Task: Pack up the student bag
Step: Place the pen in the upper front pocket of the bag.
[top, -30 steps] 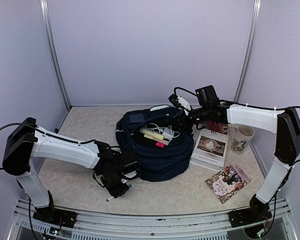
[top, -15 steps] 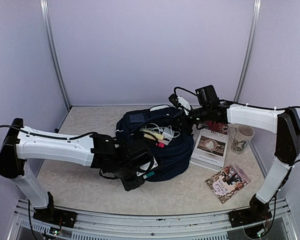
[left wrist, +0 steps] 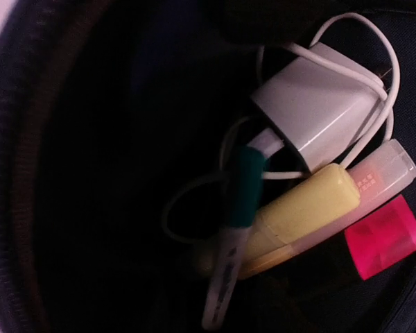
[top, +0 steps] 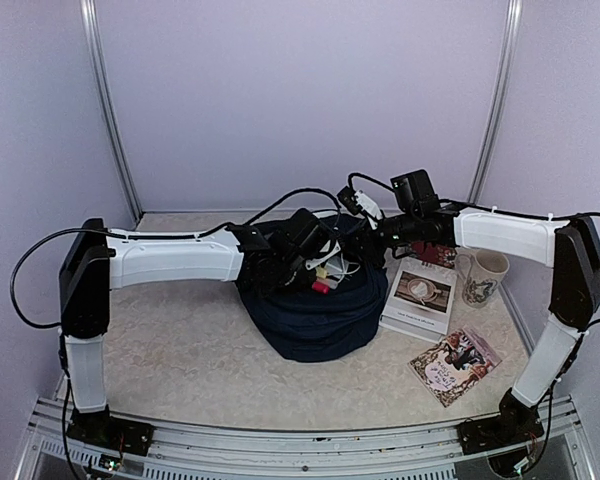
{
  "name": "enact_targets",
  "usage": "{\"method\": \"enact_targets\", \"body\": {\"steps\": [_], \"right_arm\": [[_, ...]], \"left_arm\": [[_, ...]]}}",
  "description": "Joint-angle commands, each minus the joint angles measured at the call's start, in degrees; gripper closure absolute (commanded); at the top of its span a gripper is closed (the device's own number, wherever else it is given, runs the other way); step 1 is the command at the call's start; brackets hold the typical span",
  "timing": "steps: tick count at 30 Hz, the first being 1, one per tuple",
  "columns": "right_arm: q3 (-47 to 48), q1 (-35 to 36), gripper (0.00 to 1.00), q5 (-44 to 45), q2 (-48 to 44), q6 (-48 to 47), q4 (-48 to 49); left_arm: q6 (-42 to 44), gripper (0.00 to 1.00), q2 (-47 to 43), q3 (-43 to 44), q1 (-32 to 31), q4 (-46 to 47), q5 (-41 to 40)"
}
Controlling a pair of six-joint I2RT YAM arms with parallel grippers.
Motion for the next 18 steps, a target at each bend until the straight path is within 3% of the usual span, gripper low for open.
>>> {"method": "enact_targets", "body": {"steps": [1, 3, 7, 11, 12, 13, 16, 18], "right_arm": [[0.38, -0.26, 1.00, -1.66, -3.09, 0.75, 3.57], [0.46, -0.26, 1.00, -1.86, -3.07, 0.77, 3.44], [0.68, -0.26, 1.00, -2.06, -3.15, 0.73, 3.16], [0.56, -0.26, 1.00, -1.81, -3.29, 0.21, 3.03], [0.56, -0.26, 1.00, -1.71, -3.29, 0.02, 2.95], [0.63, -0.26, 1.00, -1.60, -3.27, -0.08, 2.72], [0.59, -0.35, 1.00, -3.21, -3.27, -0.27, 1.73], [0.35, -0.33, 1.00, -5.05, -3.37, 0.06, 1.23]], "left_arm": [[5.52, 0.40, 1.41, -0.06, -1.37, 3.25, -4.69], [4.37, 0.26, 0.54, -0.53, -1.56, 4.06, -4.34], [1.45, 0.18, -3.70, -0.83, -2.33, 3.46, 1.08], [2.14, 0.13, -11.93, -4.93, -3.96, 4.68, 17.33], [1.99, 0.08, -14.63, -7.11, -3.74, 6.21, 21.94], [0.81, 0.02, -17.15, -8.50, -2.96, 8.03, 26.26], [-8.68, 0.01, -21.73, -8.79, 4.20, 11.31, 40.31], [-18.02, 0.01, -21.80, -9.08, 10.42, 14.33, 44.48]]}}
